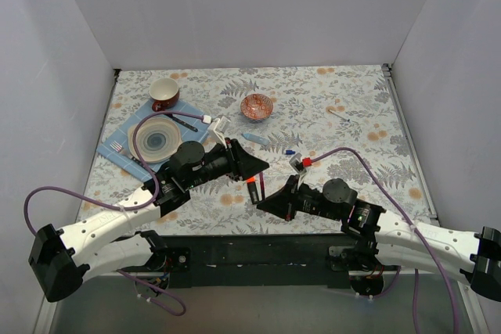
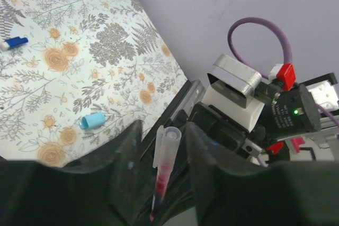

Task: Insert the pens into the pen caps

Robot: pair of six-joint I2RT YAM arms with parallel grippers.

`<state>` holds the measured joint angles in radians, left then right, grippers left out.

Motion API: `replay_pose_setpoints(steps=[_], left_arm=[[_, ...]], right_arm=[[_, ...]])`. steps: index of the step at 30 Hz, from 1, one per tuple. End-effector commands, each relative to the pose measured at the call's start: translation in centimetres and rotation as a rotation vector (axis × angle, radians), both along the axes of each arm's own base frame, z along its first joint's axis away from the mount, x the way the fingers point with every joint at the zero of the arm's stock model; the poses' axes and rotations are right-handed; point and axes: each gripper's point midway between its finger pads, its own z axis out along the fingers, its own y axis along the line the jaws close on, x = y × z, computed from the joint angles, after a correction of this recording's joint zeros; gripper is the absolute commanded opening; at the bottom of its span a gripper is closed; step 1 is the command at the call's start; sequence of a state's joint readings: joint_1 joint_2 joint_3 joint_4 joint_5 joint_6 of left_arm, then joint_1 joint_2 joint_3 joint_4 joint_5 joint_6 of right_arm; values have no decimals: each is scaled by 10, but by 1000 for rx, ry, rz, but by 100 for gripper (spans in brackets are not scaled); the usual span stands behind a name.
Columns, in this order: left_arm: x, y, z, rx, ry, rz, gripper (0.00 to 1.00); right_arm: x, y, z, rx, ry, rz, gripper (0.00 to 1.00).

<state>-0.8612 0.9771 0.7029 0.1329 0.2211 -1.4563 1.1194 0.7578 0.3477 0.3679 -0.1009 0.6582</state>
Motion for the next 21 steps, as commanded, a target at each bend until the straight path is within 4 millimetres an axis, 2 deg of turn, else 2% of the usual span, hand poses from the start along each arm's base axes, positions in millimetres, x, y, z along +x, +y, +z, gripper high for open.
replay_pose_setpoints(steps=[1,2,4,5,6,8,9,12,13,16,18,19,21], left_arm=[[-6,-1,11,-16,-30,-33,15],[-8,-1,12,-28,-32,-44,9],[-17,-4,3,-39,14,-84,0],[-19,-5,6,-68,16,-100,0],[-27,-7,1,-84,42,-136,0],[-33,-10,-11,-110,104,-164,0],[-38,-10,-14,-114,118,-188,0],[-42,-10,-26,-116,140,-191,0],[-44,-9,-31,-115,147,-190,0],[-47,-9,-30,-142,139,-198,0],[-50,-11,-38,-137,154,-204,0],[-53,-14,-39,-137,156,-215,0],[-54,-17,-49,-120,173,-207,0]], right_arm=[[1,1,17,57,-23,-7,1],[6,1,21,60,-28,-30,1],[10,0,32,77,-34,-56,1],[18,-3,33,56,-51,-96,1],[22,-2,54,86,-80,-113,1],[36,-5,69,77,-137,-177,1],[41,-6,87,87,-163,-194,1],[56,-7,100,54,-200,-251,1],[62,-8,114,68,-213,-271,1],[82,-14,126,56,-222,-337,1],[90,-16,131,68,-215,-345,1],[102,-20,136,77,-213,-371,1],[106,-20,143,96,-216,-351,1]])
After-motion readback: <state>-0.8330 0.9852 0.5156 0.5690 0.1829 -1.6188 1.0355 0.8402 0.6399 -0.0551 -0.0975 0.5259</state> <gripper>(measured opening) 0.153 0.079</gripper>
